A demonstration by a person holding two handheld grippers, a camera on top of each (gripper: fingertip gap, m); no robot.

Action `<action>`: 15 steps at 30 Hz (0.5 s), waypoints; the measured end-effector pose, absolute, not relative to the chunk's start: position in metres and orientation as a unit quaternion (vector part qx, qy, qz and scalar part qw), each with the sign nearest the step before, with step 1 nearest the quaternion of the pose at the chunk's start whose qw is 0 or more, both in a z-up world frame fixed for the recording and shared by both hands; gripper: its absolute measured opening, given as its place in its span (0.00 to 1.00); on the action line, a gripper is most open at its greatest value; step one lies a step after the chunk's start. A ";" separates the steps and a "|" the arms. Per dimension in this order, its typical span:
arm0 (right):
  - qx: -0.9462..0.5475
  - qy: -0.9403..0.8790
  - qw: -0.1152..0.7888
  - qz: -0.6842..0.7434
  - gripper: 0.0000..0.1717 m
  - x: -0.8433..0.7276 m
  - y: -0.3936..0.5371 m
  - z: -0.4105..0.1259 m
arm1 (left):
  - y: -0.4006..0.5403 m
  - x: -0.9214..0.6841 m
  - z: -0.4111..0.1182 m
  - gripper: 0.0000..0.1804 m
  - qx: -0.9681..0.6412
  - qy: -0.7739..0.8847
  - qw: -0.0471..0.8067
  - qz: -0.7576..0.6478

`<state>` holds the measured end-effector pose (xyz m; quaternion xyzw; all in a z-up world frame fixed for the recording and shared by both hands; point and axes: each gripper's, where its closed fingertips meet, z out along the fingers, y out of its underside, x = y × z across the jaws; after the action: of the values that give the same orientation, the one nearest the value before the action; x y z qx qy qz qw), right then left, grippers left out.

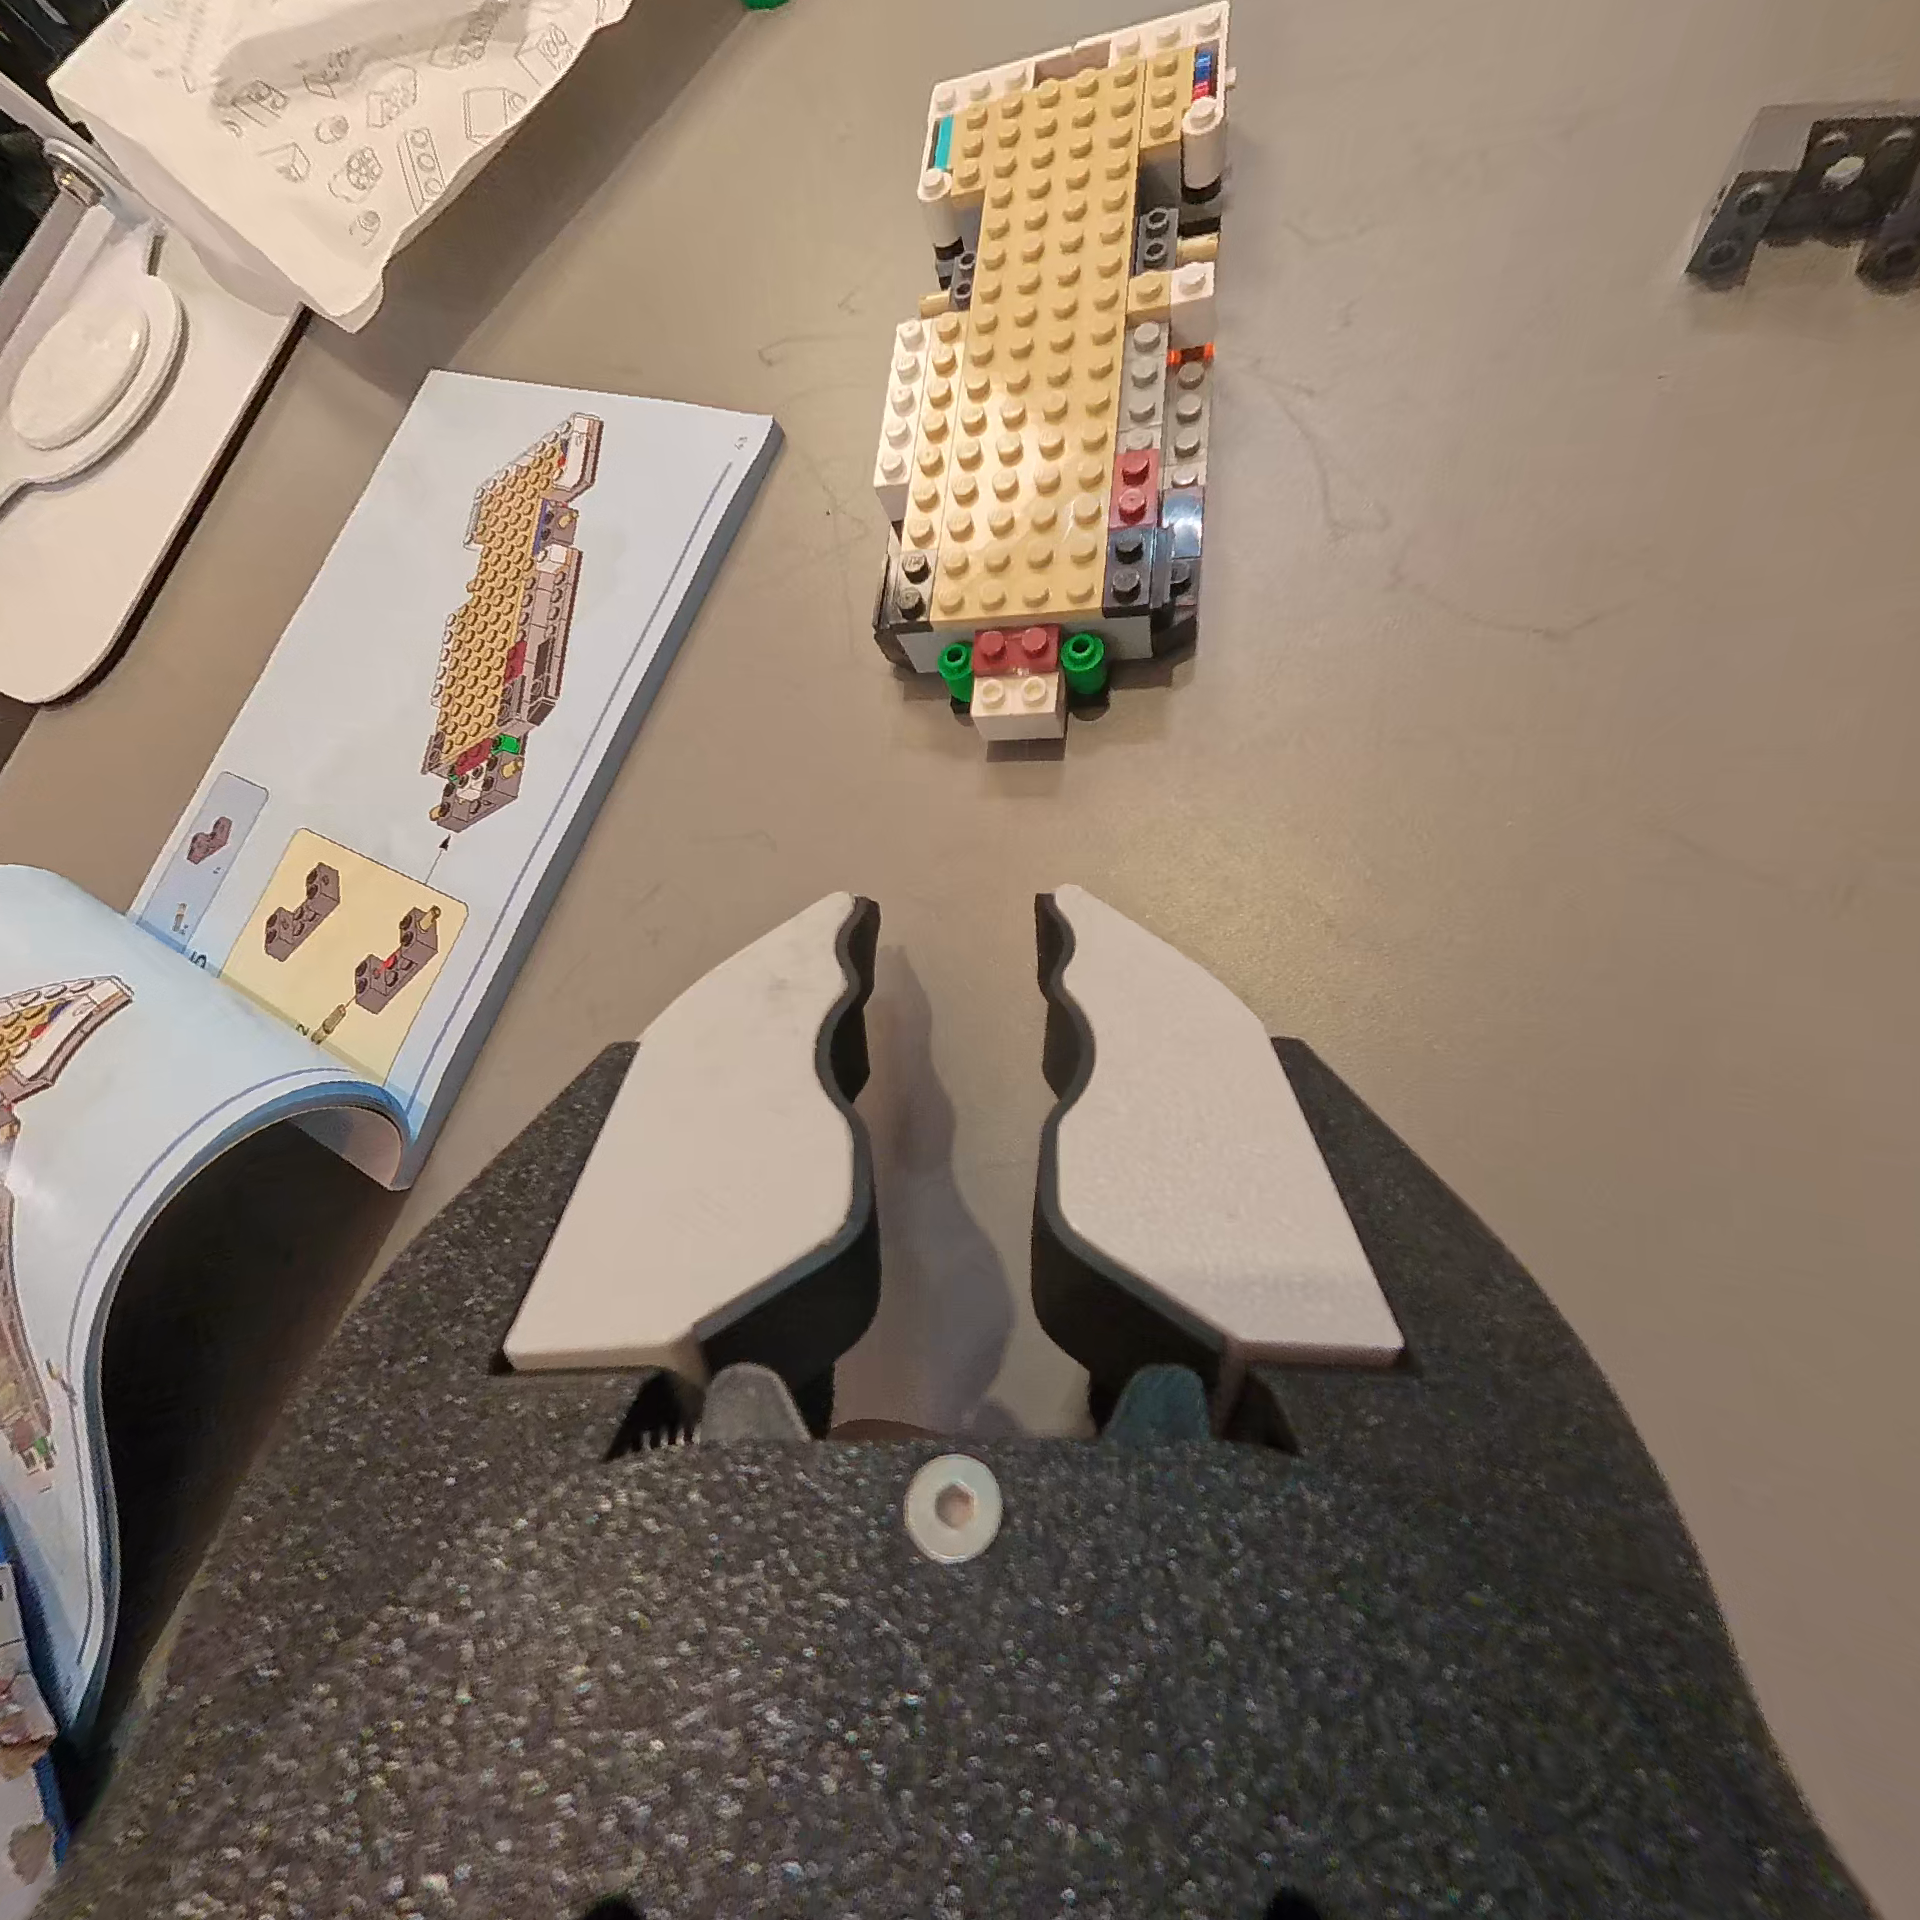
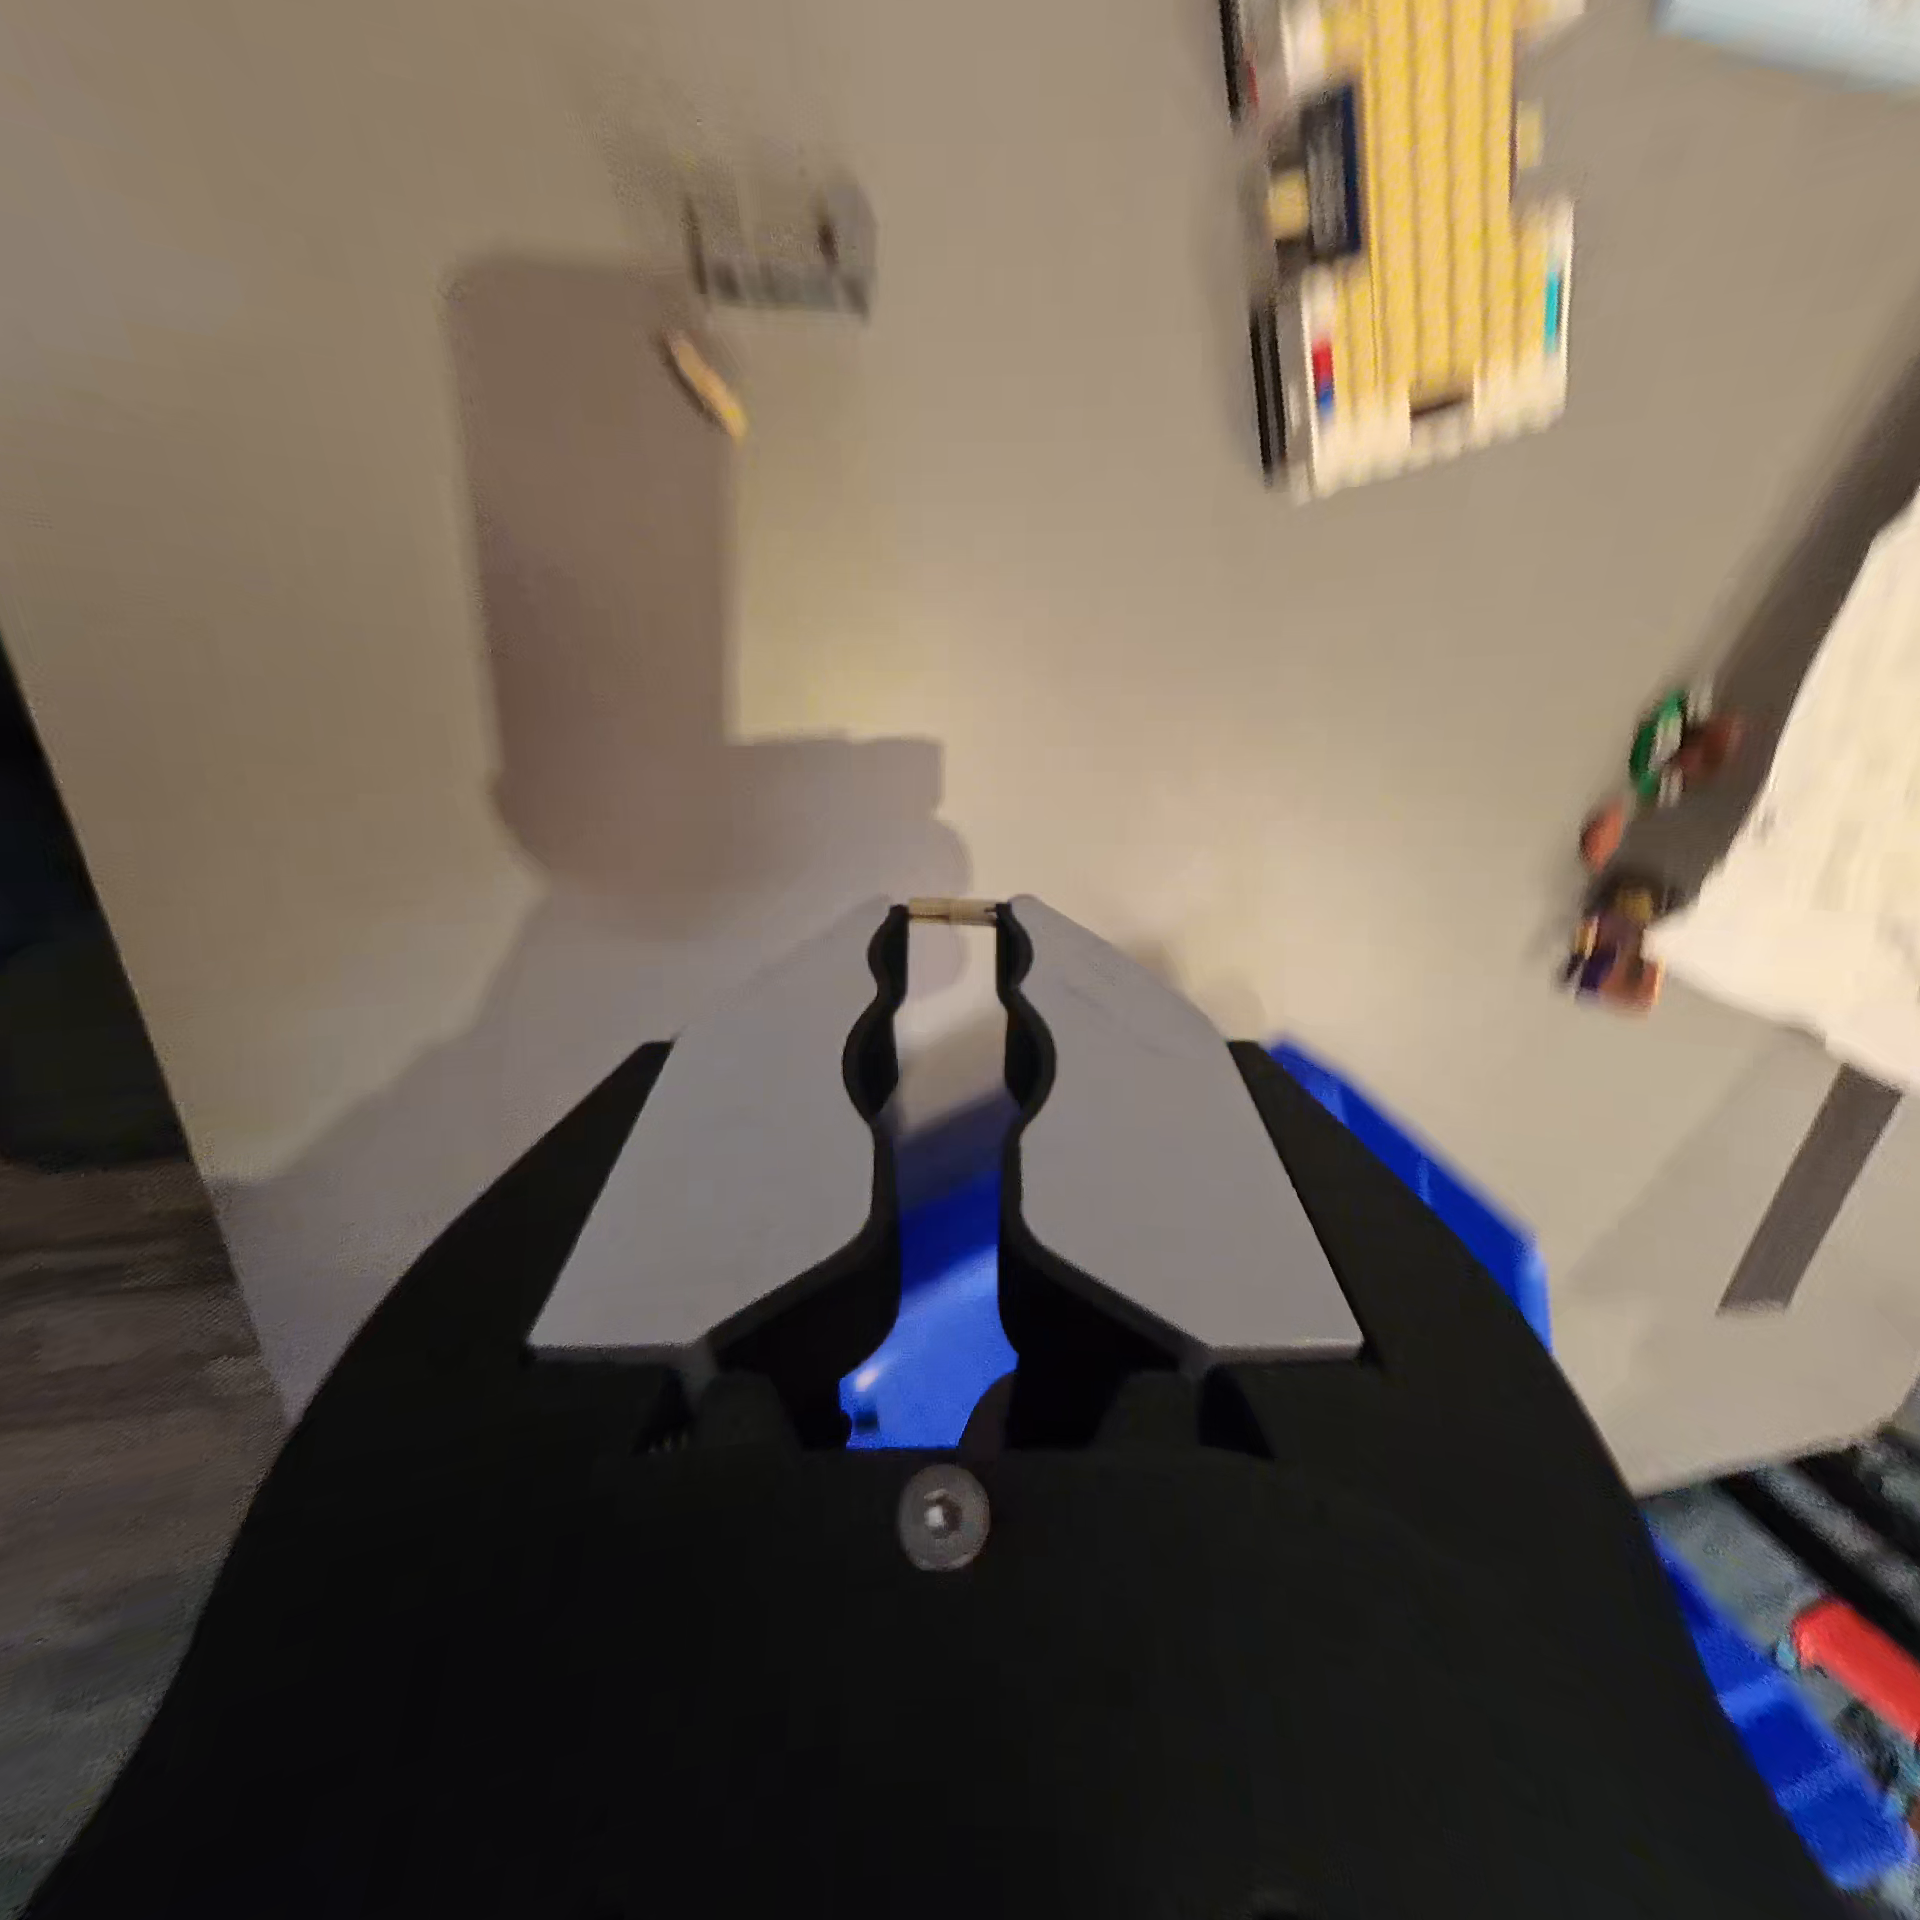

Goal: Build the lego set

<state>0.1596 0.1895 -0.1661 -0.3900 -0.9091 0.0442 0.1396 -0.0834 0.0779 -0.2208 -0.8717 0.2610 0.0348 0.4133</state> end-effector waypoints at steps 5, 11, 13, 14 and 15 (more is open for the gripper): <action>-0.350 -0.924 0.129 0.091 0.09 0.112 0.143 -0.200 | 0.077 -0.084 -0.221 0.17 -0.871 0.260 0.414 0.038; -0.362 -0.921 0.081 0.119 0.09 0.096 0.139 -0.227 | 0.076 -0.083 -0.221 0.16 -0.870 0.263 0.415 0.038; -0.363 -0.921 0.073 0.122 0.09 0.098 0.139 -0.232 | 0.075 -0.083 -0.221 0.16 -0.871 0.263 0.414 0.037; -0.364 -0.920 0.071 0.129 0.10 0.098 0.138 -0.232 | 0.075 -0.083 -0.221 0.16 -0.871 0.263 0.414 0.036; -0.366 -0.918 0.070 0.135 0.10 0.098 0.138 -0.232 | 0.075 -0.083 -0.221 0.16 -0.871 0.262 0.413 0.035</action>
<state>0.0978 0.1377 -0.2319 -0.3665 -0.9179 0.1354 0.0699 -0.0832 0.0750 -0.2210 -0.8713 0.2625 0.0348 0.4133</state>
